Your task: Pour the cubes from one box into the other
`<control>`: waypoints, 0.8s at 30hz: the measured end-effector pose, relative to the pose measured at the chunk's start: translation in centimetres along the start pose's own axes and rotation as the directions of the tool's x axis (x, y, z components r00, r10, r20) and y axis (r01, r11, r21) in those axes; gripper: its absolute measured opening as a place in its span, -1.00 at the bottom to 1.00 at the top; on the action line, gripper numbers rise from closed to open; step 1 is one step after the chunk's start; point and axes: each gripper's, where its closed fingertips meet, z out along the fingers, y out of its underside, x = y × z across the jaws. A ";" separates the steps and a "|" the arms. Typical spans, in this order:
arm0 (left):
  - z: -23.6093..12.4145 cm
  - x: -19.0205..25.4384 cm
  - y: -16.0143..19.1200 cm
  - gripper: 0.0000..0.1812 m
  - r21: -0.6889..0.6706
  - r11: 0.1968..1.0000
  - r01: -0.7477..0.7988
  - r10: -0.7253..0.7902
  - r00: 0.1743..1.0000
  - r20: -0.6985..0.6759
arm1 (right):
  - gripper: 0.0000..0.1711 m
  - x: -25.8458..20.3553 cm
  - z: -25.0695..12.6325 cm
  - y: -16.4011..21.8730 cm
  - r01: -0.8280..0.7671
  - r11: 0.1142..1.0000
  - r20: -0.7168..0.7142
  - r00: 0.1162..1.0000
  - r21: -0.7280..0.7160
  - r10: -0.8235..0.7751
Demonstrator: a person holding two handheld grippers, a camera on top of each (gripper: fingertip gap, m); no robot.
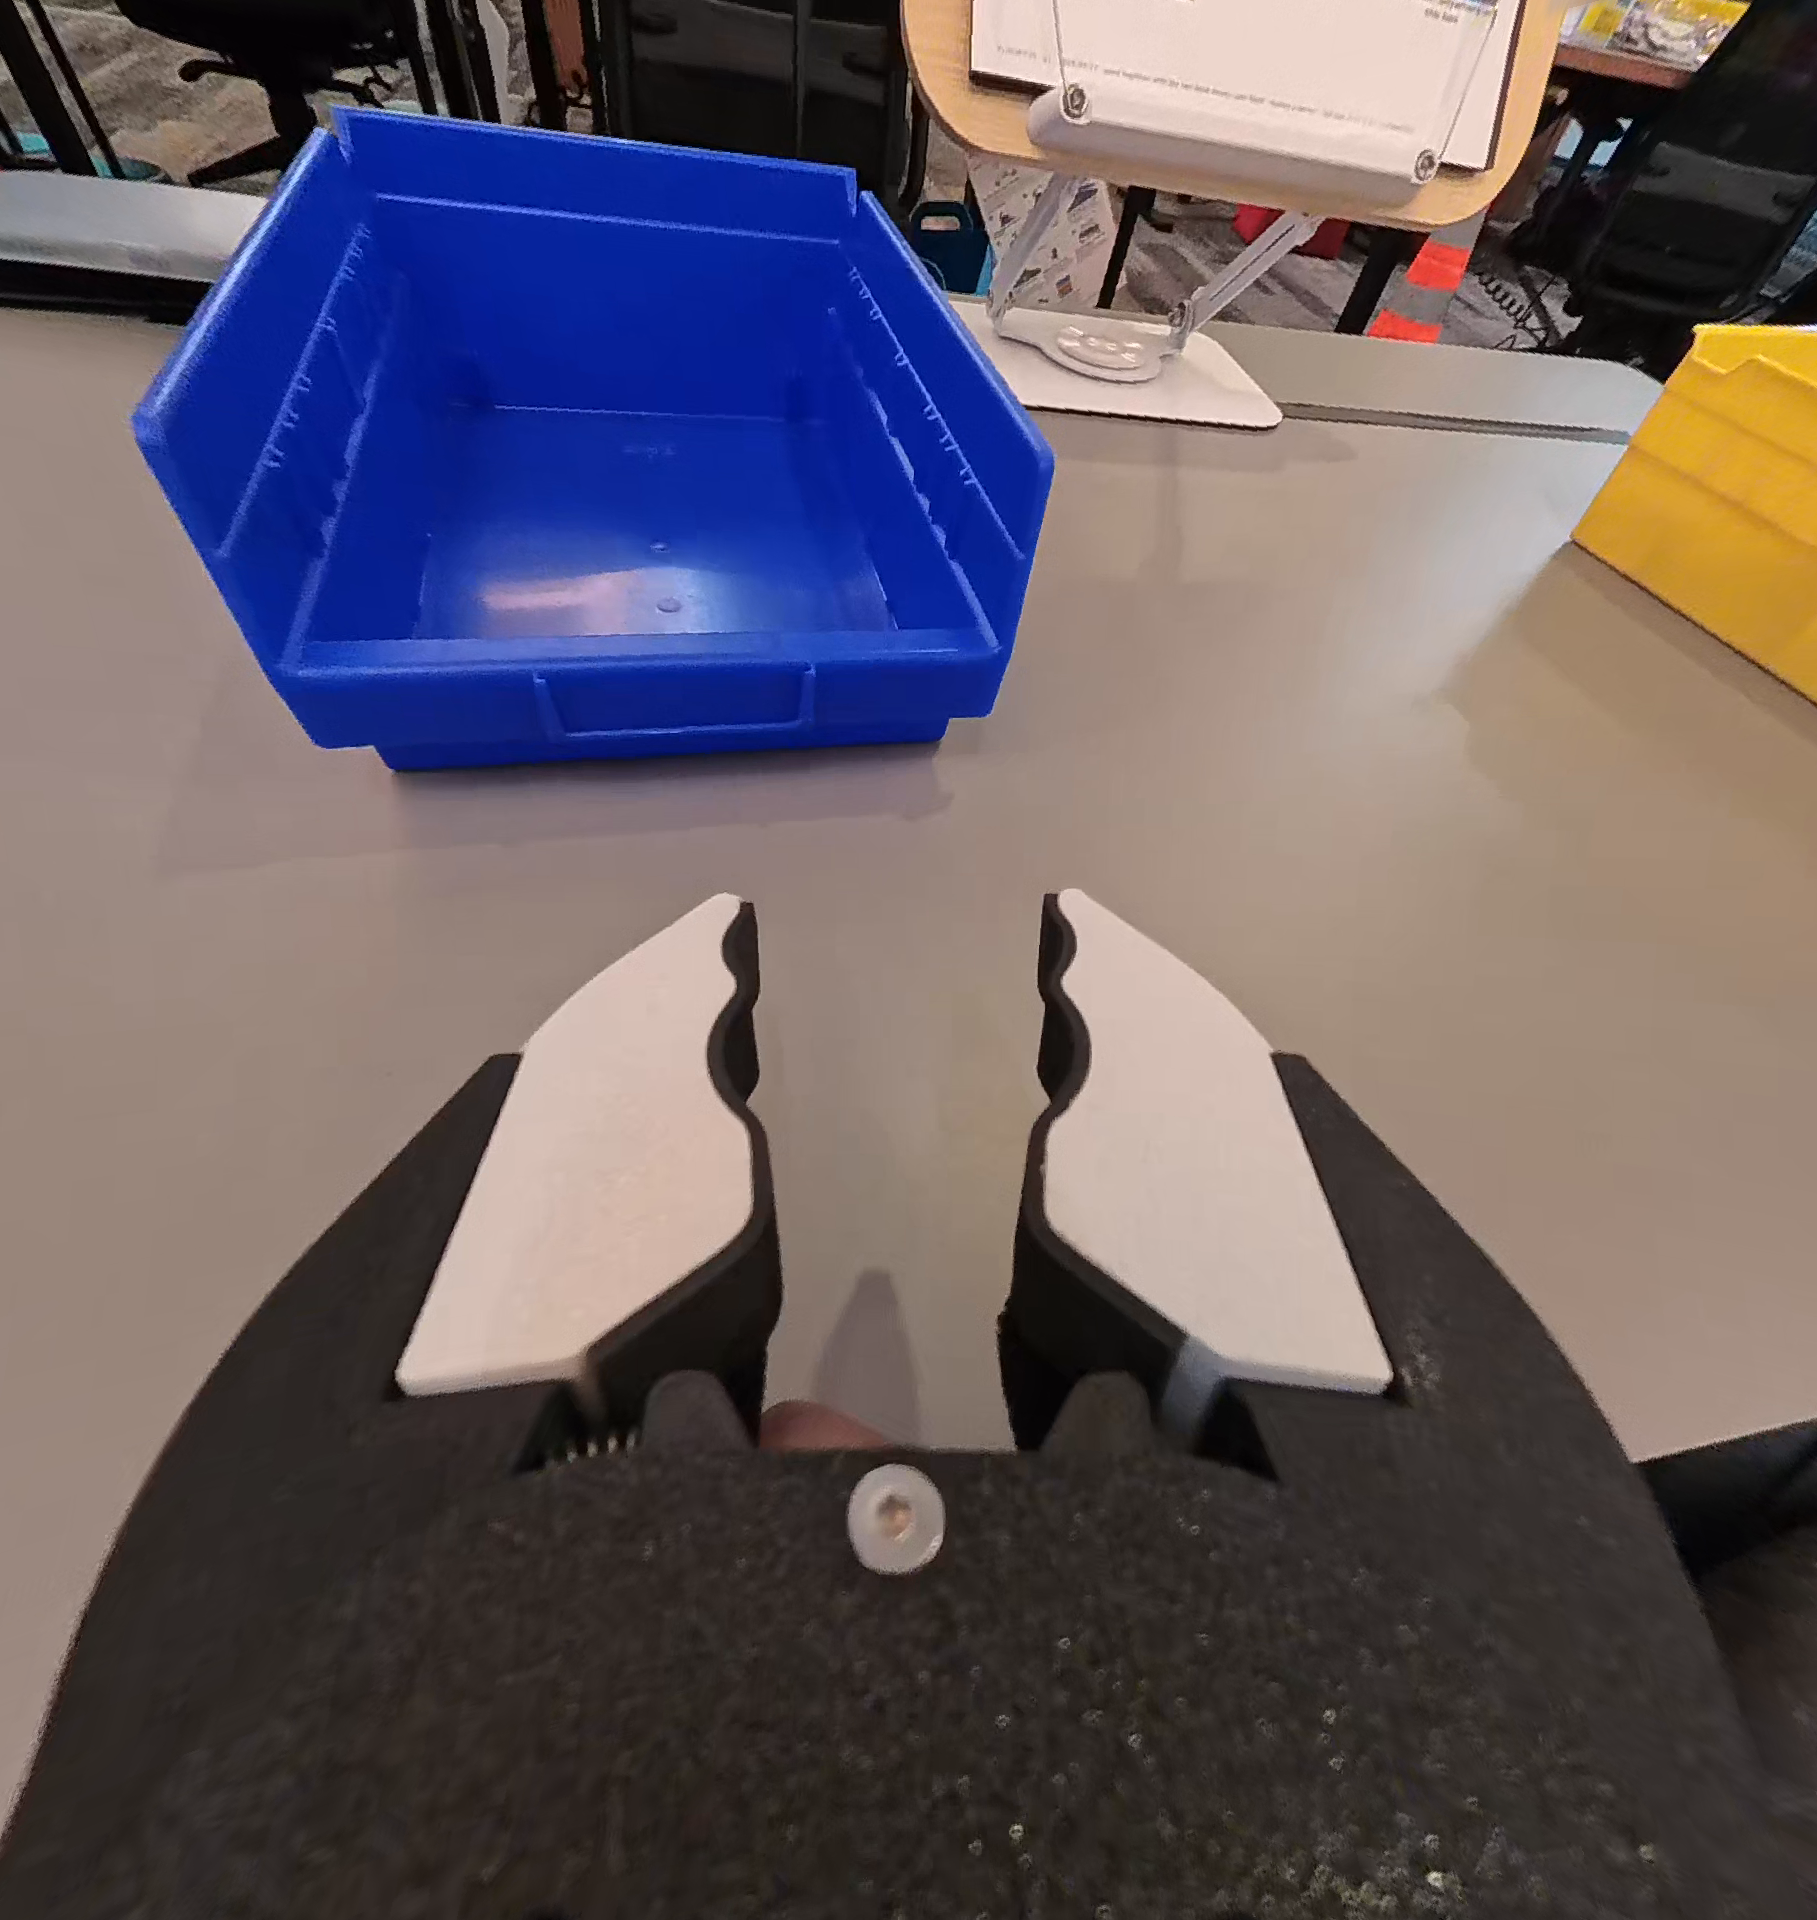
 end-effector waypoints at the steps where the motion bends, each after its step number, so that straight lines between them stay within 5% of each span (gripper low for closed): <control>1: 0.0 0.3 -0.1 -0.43 0.004 1.000 -0.019 0.019 1.000 0.008 | -0.41 0.2 0.0 0.0 -0.033 0.999 -0.016 0.999 -0.003 0.033; 4: 0.5 5.4 -1.4 -0.43 0.018 0.997 -0.076 0.076 0.996 -0.054 | -0.42 0.7 -0.1 -1.5 -0.125 0.989 -0.057 0.990 0.078 0.129; 8: 3.1 20.0 -1.4 -0.41 -0.018 0.970 -0.244 0.233 0.944 -0.236 | -0.42 2.7 0.4 -1.7 -0.168 0.979 -0.092 0.980 0.111 0.179; 16: 12.3 46.3 1.3 -0.35 -0.091 0.957 -0.275 0.205 0.866 -0.456 | -0.41 4.7 -0.6 -0.6 -0.331 0.934 -0.013 0.942 0.138 0.336; 19: 16.2 50.2 2.5 -0.34 -0.104 0.931 -0.349 0.285 0.875 -0.391 | -0.40 5.2 -0.9 -0.8 -0.421 0.893 0.043 0.906 0.158 0.420; 24: 20.7 49.5 1.9 -0.47 -0.135 0.955 -0.262 0.217 0.935 -0.279 | -0.48 6.1 -1.2 -0.3 -0.485 0.862 0.050 0.874 0.148 0.483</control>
